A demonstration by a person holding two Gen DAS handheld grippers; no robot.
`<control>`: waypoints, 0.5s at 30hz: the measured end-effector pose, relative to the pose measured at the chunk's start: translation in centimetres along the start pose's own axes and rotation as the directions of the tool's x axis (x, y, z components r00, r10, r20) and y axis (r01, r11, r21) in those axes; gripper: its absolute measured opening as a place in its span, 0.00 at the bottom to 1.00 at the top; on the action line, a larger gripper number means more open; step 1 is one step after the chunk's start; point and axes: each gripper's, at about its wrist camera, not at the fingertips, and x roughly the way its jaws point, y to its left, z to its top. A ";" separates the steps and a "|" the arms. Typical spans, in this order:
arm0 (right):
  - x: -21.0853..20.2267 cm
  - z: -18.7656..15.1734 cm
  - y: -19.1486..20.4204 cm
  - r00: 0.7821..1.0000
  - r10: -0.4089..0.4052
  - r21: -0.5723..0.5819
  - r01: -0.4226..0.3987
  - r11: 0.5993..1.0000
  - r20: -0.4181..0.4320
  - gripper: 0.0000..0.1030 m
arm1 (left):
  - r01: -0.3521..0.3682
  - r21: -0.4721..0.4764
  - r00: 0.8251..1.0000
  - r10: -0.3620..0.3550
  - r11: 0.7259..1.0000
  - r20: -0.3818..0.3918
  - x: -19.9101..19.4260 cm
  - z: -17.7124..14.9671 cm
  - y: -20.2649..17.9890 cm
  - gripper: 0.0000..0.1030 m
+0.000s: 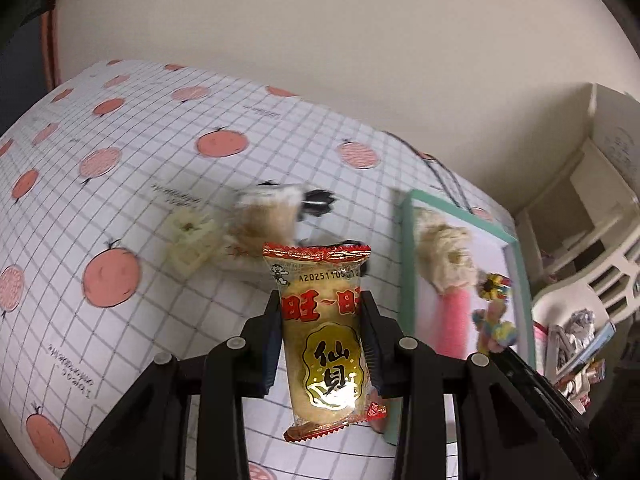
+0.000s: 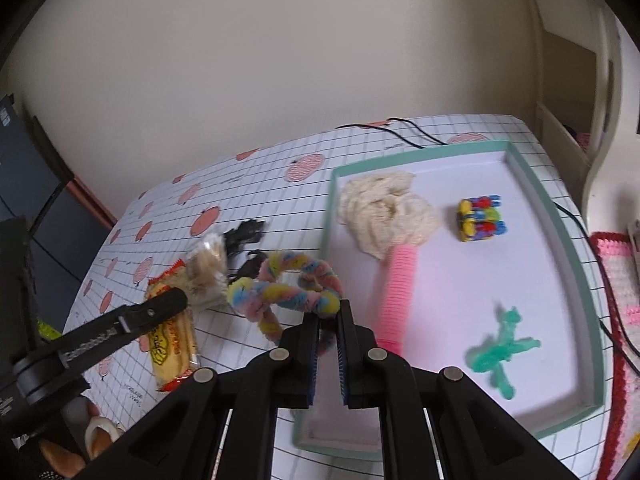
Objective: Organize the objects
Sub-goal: 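Lift and carry the snack packet with the left gripper while the right carries the rope toy into the tray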
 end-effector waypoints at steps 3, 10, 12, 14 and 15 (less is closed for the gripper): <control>-0.1 0.0 -1.3 1.000 -0.013 0.024 0.013 1.000 0.001 0.08 | 0.034 0.039 0.999 -0.034 0.999 0.009 -0.1 -0.2 -1.4 0.36; -0.7 0.0 -3.9 0.999 -0.043 0.070 0.042 0.997 0.009 0.09 | 0.098 0.125 0.995 -0.099 0.987 -0.001 0.3 -1.2 -4.8 0.36; -0.8 0.0 -4.5 0.999 -0.052 0.082 0.051 0.995 0.010 0.09 | 0.111 0.141 0.994 -0.111 0.984 -0.011 0.4 -1.5 -5.5 0.36; -0.9 -0.1 -5.4 0.998 -0.059 0.103 0.058 0.993 0.009 0.09 | 0.117 0.156 0.993 -0.115 0.981 -0.021 0.6 -1.9 -6.2 0.36; -0.9 -0.1 -5.7 0.998 -0.062 0.110 0.061 0.992 0.009 0.09 | 0.123 0.162 0.992 -0.120 0.979 -0.028 0.7 -2.0 -6.5 0.36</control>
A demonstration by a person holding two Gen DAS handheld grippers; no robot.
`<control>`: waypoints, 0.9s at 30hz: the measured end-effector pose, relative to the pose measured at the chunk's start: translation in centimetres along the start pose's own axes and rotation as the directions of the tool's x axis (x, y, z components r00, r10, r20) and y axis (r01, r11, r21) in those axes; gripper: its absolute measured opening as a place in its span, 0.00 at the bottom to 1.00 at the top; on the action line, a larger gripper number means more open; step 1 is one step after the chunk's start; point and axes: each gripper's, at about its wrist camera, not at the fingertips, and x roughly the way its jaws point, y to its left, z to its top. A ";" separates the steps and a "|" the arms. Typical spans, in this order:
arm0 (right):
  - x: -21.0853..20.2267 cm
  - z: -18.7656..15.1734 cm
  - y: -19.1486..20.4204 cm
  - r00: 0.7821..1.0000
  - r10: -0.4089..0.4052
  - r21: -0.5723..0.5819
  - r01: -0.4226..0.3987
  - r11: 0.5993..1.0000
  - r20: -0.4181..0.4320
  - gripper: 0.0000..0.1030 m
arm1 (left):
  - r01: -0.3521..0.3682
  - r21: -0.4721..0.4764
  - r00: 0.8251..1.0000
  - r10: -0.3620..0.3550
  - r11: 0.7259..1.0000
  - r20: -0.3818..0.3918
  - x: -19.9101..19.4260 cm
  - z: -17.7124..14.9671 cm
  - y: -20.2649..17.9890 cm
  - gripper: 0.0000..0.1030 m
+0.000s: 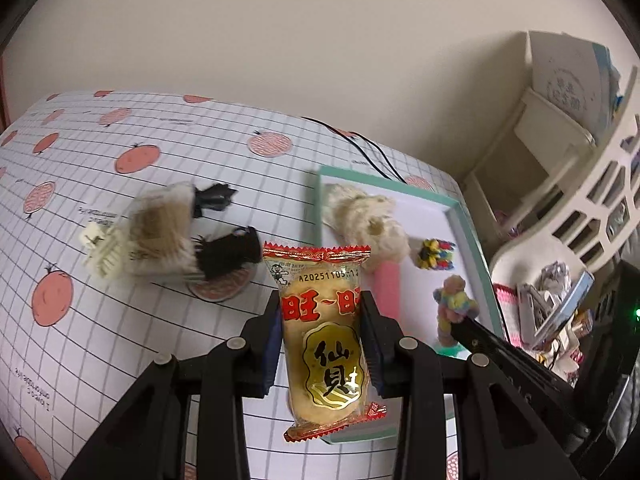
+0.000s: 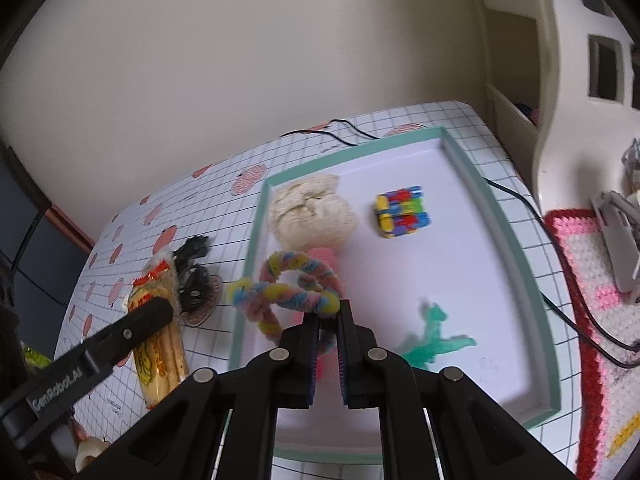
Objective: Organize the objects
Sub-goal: 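Lift and carry the snack packet with the left gripper while the right carries the rope toy into the tray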
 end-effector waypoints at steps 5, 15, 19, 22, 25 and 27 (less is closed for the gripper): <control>-0.2 0.1 -1.7 1.000 -0.025 0.035 0.024 0.999 0.004 0.09 | 0.015 0.041 0.999 -0.014 0.999 -0.034 0.8 -0.7 -1.6 0.36; -0.4 0.3 -4.6 0.996 -0.085 0.105 0.083 0.991 0.017 0.09 | 0.020 0.095 0.996 -0.011 0.995 -0.094 2.4 -2.0 -3.5 0.36; -0.1 0.3 -5.2 0.994 -0.111 0.122 0.108 0.987 0.016 0.09 | 0.021 0.109 0.995 -0.009 0.994 -0.101 2.7 -2.1 -3.9 0.36; -0.1 0.3 -5.6 0.991 -0.129 0.127 0.126 0.984 0.017 0.09 | 0.017 0.114 0.994 -0.004 0.993 -0.112 3.1 -2.3 -4.1 0.36; 0.0 0.3 -6.0 0.990 -0.141 0.139 0.136 0.981 0.026 0.09 | 0.009 0.123 0.993 0.006 0.992 -0.118 3.4 -2.5 -4.2 0.36; 0.0 0.4 -6.2 0.988 -0.154 0.136 0.148 0.980 0.031 0.09 | 0.006 0.125 0.993 0.009 0.992 -0.120 3.5 -2.6 -4.2 0.36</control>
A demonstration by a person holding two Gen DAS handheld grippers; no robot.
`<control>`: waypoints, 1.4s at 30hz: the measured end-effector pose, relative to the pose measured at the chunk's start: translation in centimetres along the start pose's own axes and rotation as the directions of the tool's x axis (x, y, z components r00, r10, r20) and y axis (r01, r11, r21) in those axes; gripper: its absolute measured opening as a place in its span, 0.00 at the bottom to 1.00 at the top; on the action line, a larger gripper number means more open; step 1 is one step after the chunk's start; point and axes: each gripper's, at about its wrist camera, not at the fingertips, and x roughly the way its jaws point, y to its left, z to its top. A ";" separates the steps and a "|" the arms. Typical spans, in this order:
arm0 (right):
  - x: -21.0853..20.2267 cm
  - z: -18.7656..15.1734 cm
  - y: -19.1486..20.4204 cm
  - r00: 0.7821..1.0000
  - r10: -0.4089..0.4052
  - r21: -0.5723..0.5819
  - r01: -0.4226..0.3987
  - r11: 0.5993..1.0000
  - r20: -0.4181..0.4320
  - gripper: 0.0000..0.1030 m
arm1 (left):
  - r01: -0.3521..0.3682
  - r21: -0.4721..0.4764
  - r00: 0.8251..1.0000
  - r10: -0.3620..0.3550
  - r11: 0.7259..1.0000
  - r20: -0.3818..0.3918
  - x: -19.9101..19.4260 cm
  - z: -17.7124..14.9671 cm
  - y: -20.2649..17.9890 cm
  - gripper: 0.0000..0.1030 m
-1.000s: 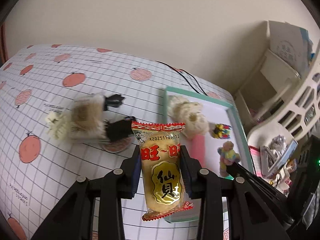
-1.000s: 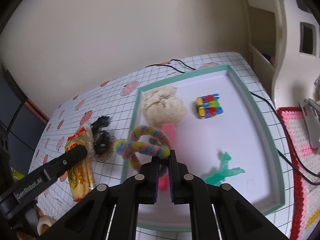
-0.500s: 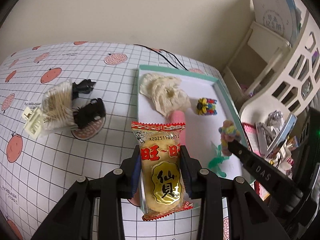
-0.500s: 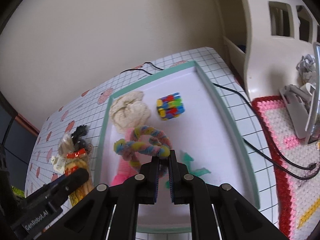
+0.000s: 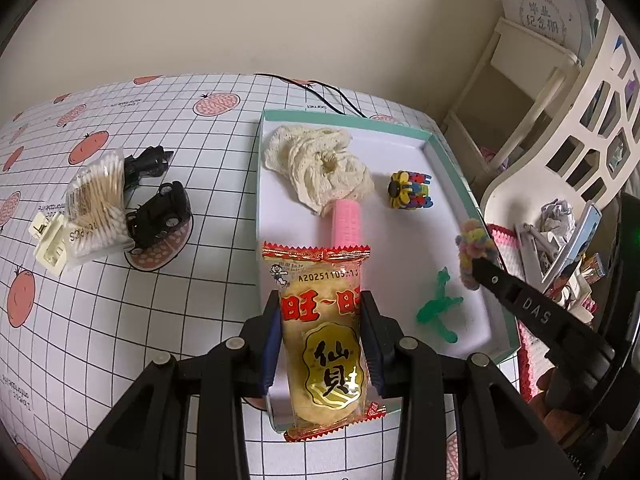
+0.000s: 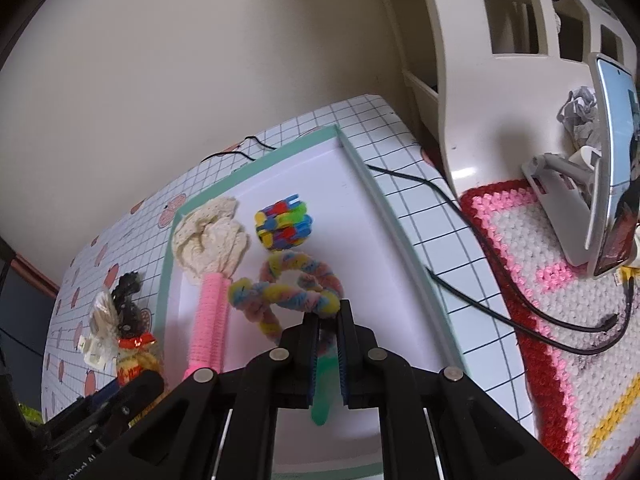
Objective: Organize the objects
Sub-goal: 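Lift and carry the snack packet with the left gripper while the right carries the rope toy into the tray, then open the left gripper releasing the snack packet while the right gripper releases the rope toy in the tray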
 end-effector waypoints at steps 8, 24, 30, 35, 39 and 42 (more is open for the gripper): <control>1.0 0.1 -0.7 0.999 -0.038 0.000 0.038 0.999 -0.008 0.09 | -0.006 0.009 1.000 0.006 1.000 0.000 0.5 0.1 -0.3 0.37; 1.0 0.1 -0.9 0.999 -0.040 0.000 0.040 0.999 -0.005 0.12 | 0.009 0.019 1.000 -0.009 1.000 0.010 -0.1 0.3 -0.3 0.47; 1.0 0.0 -0.9 0.999 -0.037 -0.014 0.037 0.999 -0.007 0.12 | 0.014 0.018 1.000 -0.014 1.000 0.028 -0.6 0.5 -0.2 0.48; 0.9 0.0 -1.0 1.000 -0.031 -0.015 0.031 0.999 -0.003 0.19 | 0.014 0.017 0.999 -0.014 1.000 0.036 -0.8 0.6 -0.1 0.52; 0.7 0.0 -1.0 1.000 -0.028 -0.019 0.028 0.999 0.002 0.24 | 0.015 0.007 0.999 -0.015 1.000 0.049 -1.0 0.8 0.1 0.53; 0.6 -0.1 -0.8 1.000 -0.029 -0.027 0.029 0.999 0.006 0.30 | 0.009 0.002 0.999 -0.009 1.000 0.053 -1.1 0.8 0.2 0.55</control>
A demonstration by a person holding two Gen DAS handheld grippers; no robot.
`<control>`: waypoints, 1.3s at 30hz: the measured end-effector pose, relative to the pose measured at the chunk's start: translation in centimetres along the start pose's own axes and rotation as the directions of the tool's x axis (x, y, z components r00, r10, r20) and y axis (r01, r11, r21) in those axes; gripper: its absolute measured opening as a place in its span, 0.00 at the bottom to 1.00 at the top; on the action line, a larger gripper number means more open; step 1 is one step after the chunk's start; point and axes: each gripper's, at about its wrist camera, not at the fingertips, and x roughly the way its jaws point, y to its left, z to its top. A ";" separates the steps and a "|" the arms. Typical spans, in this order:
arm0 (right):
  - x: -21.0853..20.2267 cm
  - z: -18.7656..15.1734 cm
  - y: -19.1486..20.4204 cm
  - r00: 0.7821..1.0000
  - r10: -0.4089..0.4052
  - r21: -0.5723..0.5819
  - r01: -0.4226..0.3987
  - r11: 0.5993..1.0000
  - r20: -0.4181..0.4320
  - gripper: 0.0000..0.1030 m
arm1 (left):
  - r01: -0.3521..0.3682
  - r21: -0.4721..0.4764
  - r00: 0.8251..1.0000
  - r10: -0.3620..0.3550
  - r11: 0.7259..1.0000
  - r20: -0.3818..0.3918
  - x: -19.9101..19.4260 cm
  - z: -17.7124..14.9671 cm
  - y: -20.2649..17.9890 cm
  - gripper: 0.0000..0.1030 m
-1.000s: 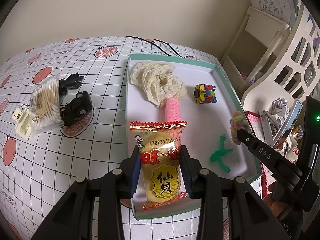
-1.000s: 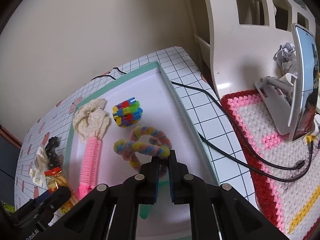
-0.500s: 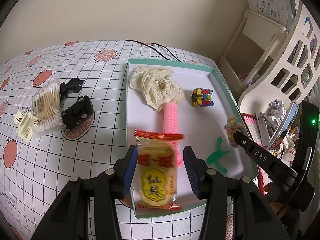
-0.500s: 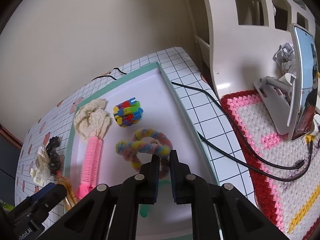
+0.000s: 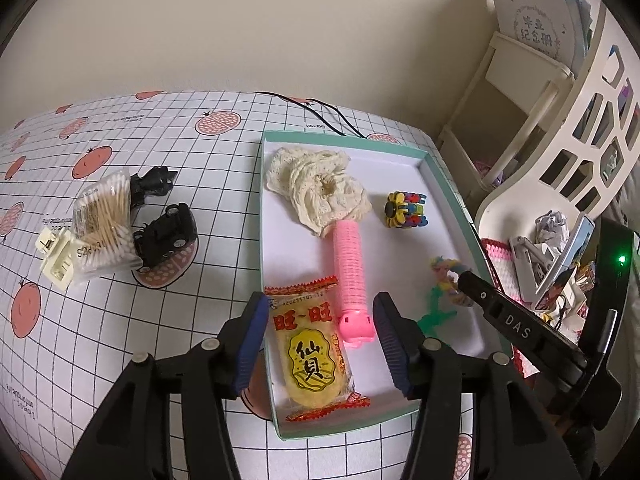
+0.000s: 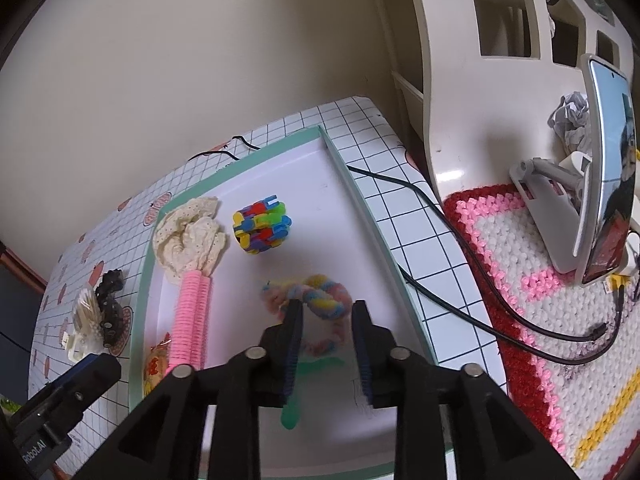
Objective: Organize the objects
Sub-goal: 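Open the left gripper releasing the snack packet while the right gripper releases the rope toy in the tray, then withdraw both tools from the tray toward the cotton swab bag and black toy car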
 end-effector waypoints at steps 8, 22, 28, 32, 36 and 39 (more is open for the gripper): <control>-0.5 -0.1 0.3 1.000 0.015 -0.009 -0.015 1.000 0.011 0.30 | -0.016 -0.028 1.000 0.016 0.999 0.012 -0.2 0.2 0.7 0.57; -0.5 -0.3 1.2 0.999 0.044 -0.053 -0.043 0.998 0.017 0.60 | -0.081 -0.099 0.996 0.083 0.992 0.017 0.0 0.2 2.7 0.82; -0.5 -0.4 1.6 0.999 0.050 -0.074 -0.049 0.996 0.018 0.76 | -0.103 -0.146 0.994 0.108 0.984 0.026 0.1 0.0 3.9 0.95; -0.6 -0.5 1.7 0.998 0.052 -0.081 -0.050 0.995 0.019 0.85 | -0.121 -0.160 0.991 0.129 0.980 0.040 -0.1 0.0 4.4 0.97; -0.7 -0.5 1.8 0.998 0.052 -0.088 -0.050 0.995 0.021 0.92 | -0.135 -0.167 0.989 0.145 0.977 0.044 -0.1 0.0 4.7 1.00; -0.7 -0.5 1.8 0.998 0.054 -0.091 -0.052 0.994 0.021 0.95 | -0.148 -0.177 0.986 0.158 0.973 0.044 -0.2 0.0 5.0 1.00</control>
